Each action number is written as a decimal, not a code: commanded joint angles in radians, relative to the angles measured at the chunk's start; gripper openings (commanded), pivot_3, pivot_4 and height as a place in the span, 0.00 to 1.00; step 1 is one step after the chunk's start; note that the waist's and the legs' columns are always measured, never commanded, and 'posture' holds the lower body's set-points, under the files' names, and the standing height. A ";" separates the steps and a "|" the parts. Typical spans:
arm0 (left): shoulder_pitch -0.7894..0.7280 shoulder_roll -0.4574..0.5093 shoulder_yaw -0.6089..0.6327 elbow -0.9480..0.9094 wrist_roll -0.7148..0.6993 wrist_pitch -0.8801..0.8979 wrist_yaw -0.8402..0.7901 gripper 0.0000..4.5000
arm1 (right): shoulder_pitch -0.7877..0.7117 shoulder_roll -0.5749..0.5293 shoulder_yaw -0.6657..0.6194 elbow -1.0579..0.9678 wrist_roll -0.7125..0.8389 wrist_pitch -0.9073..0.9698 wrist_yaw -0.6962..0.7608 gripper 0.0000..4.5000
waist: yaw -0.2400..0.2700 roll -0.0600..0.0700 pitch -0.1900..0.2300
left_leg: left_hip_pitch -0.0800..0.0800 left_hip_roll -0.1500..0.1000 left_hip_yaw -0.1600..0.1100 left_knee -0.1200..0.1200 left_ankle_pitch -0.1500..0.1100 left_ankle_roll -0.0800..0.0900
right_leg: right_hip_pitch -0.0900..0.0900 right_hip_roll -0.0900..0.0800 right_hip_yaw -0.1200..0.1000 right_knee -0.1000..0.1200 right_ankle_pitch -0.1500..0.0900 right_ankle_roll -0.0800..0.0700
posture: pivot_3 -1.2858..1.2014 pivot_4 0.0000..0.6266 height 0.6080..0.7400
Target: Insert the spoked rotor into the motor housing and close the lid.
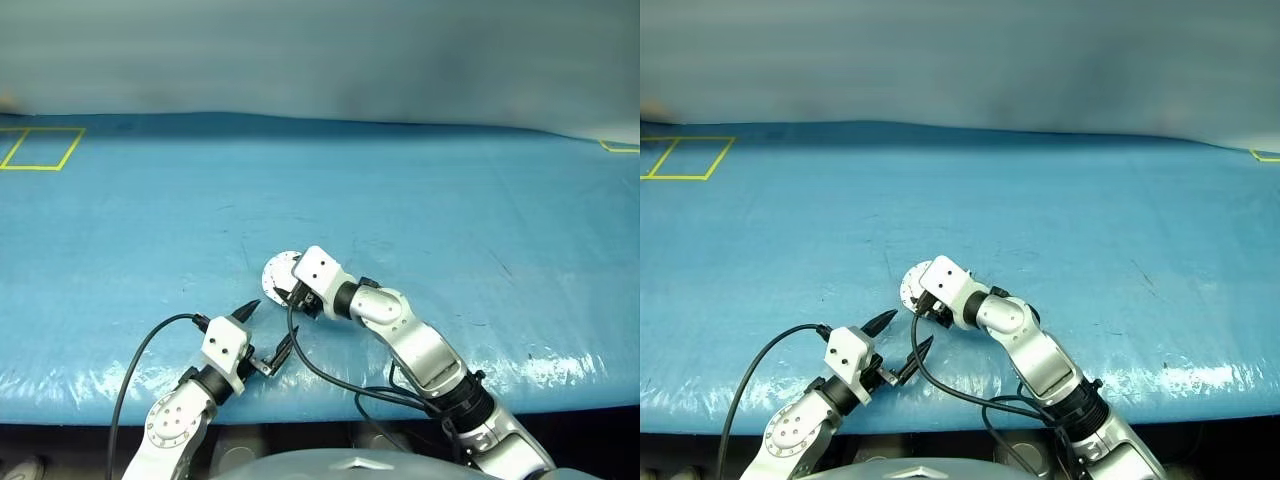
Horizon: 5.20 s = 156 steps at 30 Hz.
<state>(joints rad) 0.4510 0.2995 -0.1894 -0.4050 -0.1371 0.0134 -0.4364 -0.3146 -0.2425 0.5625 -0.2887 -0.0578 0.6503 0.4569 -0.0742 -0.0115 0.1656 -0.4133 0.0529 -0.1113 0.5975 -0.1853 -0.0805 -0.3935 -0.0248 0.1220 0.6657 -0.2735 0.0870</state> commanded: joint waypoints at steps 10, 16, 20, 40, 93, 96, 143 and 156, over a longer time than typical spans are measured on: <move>-0.013 0.003 0.004 -0.049 -0.010 0.009 -0.001 1.00 | -0.049 0.017 -0.080 0.039 0.053 0.186 0.033 0.67 | 0.005 -0.001 -0.001 | 0.000 0.000 0.000 0.001 0.000 0.000 | 0.000 0.000 0.000 0.000 0.000 0.000 | 0.52 0.24 1.00; -0.016 0.009 0.010 -0.054 -0.014 0.019 -0.003 1.00 | -0.067 0.026 -0.117 0.087 0.078 0.189 0.022 0.67 | 0.005 -0.001 -0.002 | 0.000 0.000 0.000 0.001 0.000 0.000 | 0.000 0.000 0.000 0.000 0.000 0.000 | 0.52 0.24 1.00; -0.015 0.008 0.015 -0.062 -0.013 0.027 0.004 1.00 | -0.057 0.015 -0.097 0.107 0.059 0.150 0.012 0.67 | 0.005 -0.001 -0.002 | 0.002 0.000 0.000 0.002 0.000 0.000 | 0.000 0.000 0.000 0.000 0.000 0.000 | 0.52 0.24 1.00; -0.344 -0.021 0.453 -0.137 -0.741 0.701 0.198 0.50 | -0.017 0.018 -0.075 0.101 0.059 0.129 -0.010 0.67 | 0.006 -0.003 -0.003 | 0.002 -0.001 -0.002 0.009 0.000 0.000 | 0.001 0.000 -0.001 0.001 0.002 0.003 | 0.52 0.24 1.00; -0.527 0.070 0.169 0.064 -0.555 0.849 0.065 0.01 | 0.035 0.032 -0.079 0.032 0.086 0.151 -0.021 0.67 | 0.009 -0.005 -0.004 | 0.000 -0.001 -0.002 0.005 0.000 0.000 | 0.000 -0.001 0.000 -0.005 0.003 0.003 | 0.52 0.24 1.00; -0.524 0.075 0.164 0.060 -0.532 0.845 0.064 0.00 | 0.070 0.019 -0.121 -0.026 0.124 0.165 0.000 0.89 | 0.014 -0.005 -0.005 | 0.000 -0.001 -0.002 0.003 0.000 0.000 | 0.000 -0.001 0.000 -0.006 0.003 0.003 | 0.52 0.24 1.00; -0.482 0.015 0.226 0.040 -0.513 0.812 0.028 0.00 | 0.203 0.425 -0.724 0.141 1.410 0.490 -0.627 0.27 | -0.003 -0.001 -0.001 | -0.005 -0.001 -0.002 -0.005 0.000 0.000 | -0.003 0.000 -0.001 -0.006 0.000 0.000 | 0.52 0.24 1.00; -0.584 -0.075 0.339 0.119 -0.531 0.780 0.086 0.13 | 0.228 0.374 -0.684 0.109 1.489 0.453 -0.707 0.27 | -0.008 -0.001 -0.001 | -0.006 0.000 -0.002 -0.005 0.000 0.001 | -0.004 0.001 -0.001 -0.005 0.000 0.000 | 0.52 0.24 1.00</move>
<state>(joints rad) -0.1132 0.2327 0.1076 -0.2699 -0.6308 0.7948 -0.3656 -0.0924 0.0786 -0.1561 -0.1565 1.3965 1.1116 -0.2440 -0.0827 -0.0128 0.1643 -0.4189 0.0526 -0.1136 0.5927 -0.1853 -0.0800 -0.3973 -0.0242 0.1212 0.6604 -0.2735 0.0869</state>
